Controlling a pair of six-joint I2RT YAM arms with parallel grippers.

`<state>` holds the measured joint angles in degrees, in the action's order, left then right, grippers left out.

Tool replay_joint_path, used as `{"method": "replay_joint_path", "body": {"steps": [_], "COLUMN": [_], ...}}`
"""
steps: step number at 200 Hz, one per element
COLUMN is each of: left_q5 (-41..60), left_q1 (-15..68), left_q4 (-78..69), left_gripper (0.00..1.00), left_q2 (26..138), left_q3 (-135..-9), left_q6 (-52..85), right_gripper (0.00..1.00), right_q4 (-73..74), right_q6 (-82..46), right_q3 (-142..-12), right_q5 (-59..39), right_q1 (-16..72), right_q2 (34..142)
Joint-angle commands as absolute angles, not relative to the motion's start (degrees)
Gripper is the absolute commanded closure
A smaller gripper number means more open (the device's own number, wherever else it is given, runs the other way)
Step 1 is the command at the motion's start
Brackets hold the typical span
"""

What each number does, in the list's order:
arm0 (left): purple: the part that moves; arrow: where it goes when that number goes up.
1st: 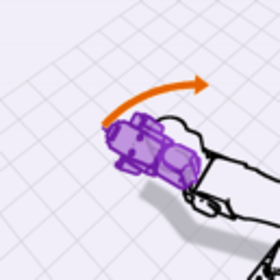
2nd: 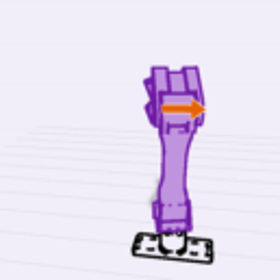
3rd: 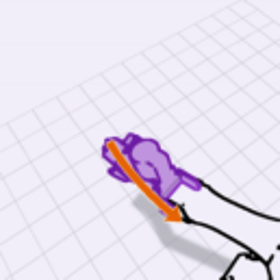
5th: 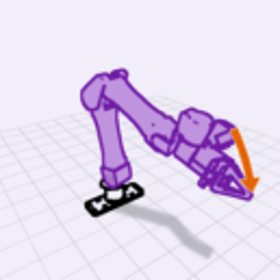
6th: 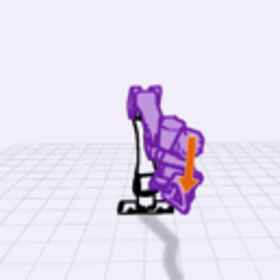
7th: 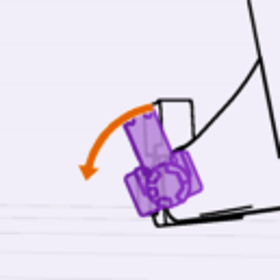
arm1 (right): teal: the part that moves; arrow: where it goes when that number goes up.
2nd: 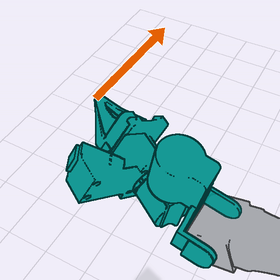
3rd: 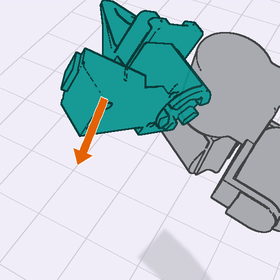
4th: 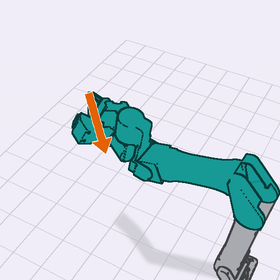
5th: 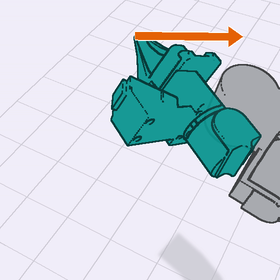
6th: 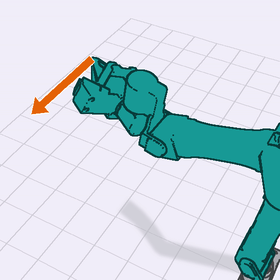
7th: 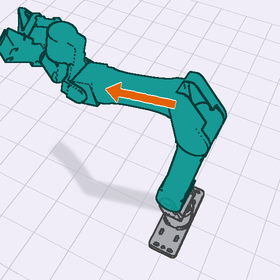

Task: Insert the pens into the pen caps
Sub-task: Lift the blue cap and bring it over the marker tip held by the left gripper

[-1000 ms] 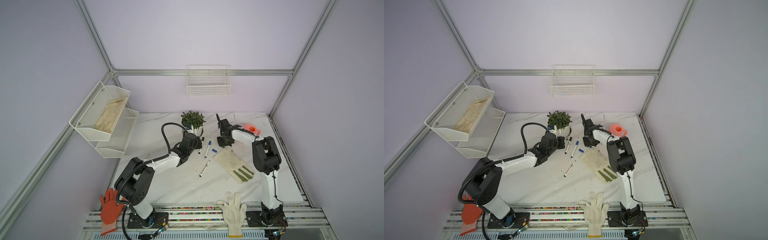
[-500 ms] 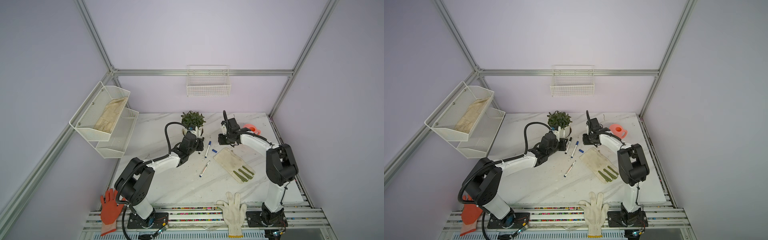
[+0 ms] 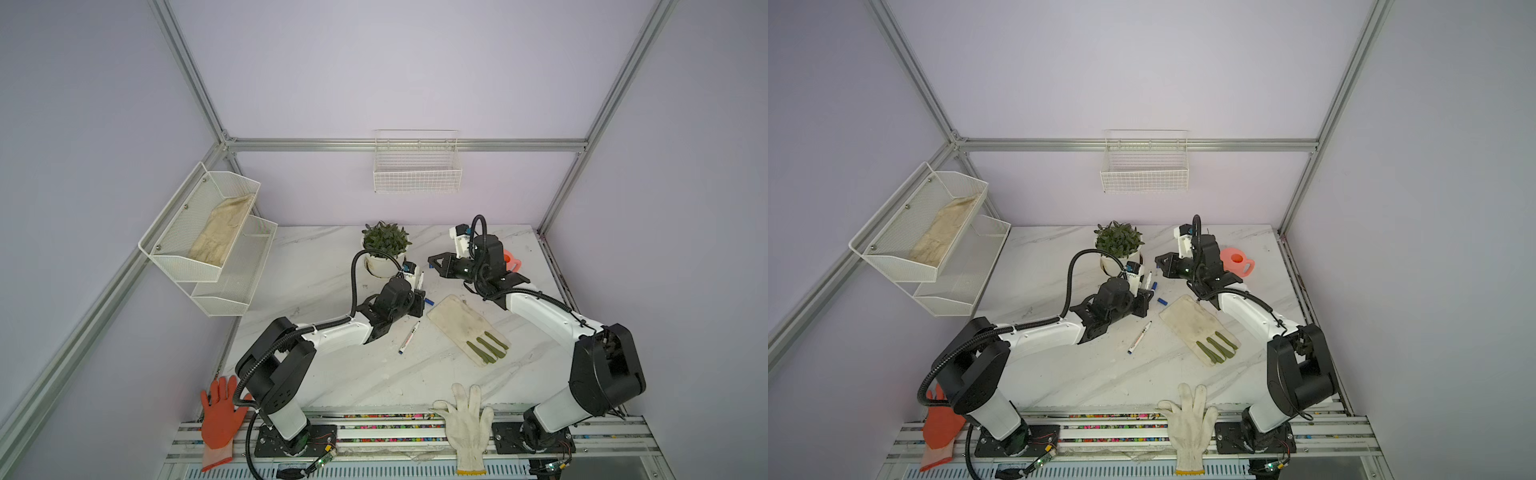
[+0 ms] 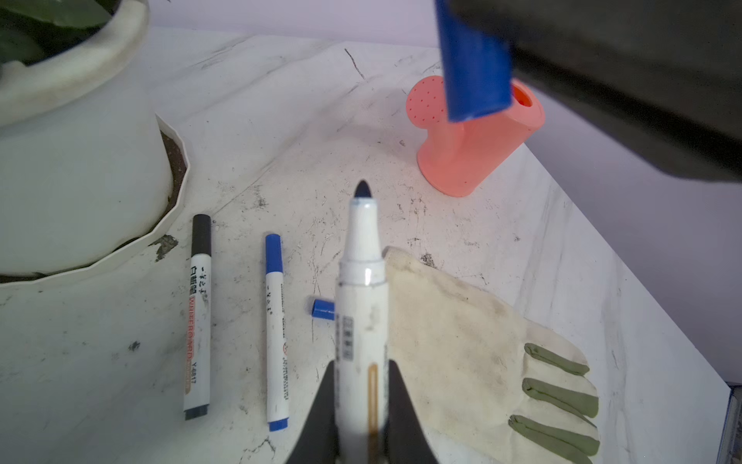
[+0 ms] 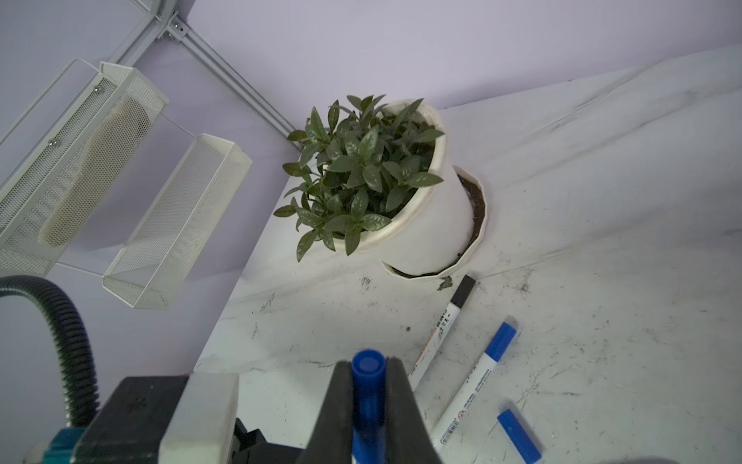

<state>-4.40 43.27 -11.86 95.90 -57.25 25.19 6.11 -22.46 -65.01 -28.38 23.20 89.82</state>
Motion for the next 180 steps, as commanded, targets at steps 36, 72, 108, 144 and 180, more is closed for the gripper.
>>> {"method": "replay_joint_path", "body": {"steps": [36, 72, 108, 144, 180], "left_q5": [-2.9, -2.14, -1.61, -1.64, -1.85], "left_q1": [43.86, 44.12, 44.2, 44.21, 44.21], "left_q4": [-16.5, -16.53, -16.52, -16.7, -17.02], "left_gripper": [1.0, 1.0, 1.0, 1.0, 1.0], "left_q2": [95.55, 95.58, 95.45, 95.34, 95.53], "left_q3": [-59.48, -59.46, -59.41, -59.23, -59.12], "left_q6": [23.03, 23.03, 23.03, 23.13, 23.16], "right_gripper": [1.0, 1.0, 1.0, 1.0, 1.0], "right_q4": [5.62, 6.64, 7.73, 8.12, 7.75], "right_q6": [-21.54, -21.28, -21.8, -21.88, -21.88], "right_q3": [-66.23, -66.4, -66.88, -67.03, -67.41], "right_q5": [-33.66, -32.34, -30.41, -30.43, -30.53], "right_q1": [23.51, 23.52, 23.48, 23.53, 23.54], "right_q2": [90.83, 90.97, 91.73, 92.1, 92.55]}}
